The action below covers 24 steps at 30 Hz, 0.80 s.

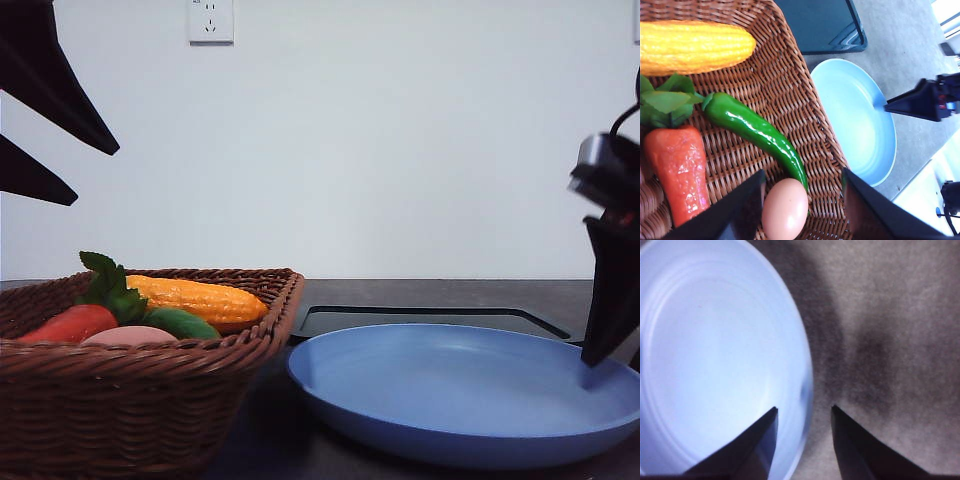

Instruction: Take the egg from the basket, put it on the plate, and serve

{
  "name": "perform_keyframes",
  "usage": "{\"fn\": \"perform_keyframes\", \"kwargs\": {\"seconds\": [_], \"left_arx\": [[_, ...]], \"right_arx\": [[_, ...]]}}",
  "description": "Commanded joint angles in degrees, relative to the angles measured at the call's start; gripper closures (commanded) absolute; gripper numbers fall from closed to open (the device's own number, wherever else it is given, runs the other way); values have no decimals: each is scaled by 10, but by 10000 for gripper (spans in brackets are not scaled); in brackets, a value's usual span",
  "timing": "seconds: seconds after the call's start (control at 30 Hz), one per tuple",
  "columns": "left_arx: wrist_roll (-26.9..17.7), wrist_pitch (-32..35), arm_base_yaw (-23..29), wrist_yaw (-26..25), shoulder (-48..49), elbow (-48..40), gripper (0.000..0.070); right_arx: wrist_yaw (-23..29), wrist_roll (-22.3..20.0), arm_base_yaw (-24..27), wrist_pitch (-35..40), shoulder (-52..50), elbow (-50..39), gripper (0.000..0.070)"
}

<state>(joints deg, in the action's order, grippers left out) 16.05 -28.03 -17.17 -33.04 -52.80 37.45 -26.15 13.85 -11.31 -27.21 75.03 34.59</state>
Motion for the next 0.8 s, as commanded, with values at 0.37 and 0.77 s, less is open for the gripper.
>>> {"fn": "perform_keyframes", "kwargs": {"seconds": [0.37, 0.77], "left_arx": [[-6, -13, -4, -8, -4, 9, 389], [-73, -41, -33, -52, -4, 26, 292]], "right_arx": [[-32, 20, -2, 26, 36, 7, 700], [-32, 2, 45, -42, -33, 7, 700]]}}
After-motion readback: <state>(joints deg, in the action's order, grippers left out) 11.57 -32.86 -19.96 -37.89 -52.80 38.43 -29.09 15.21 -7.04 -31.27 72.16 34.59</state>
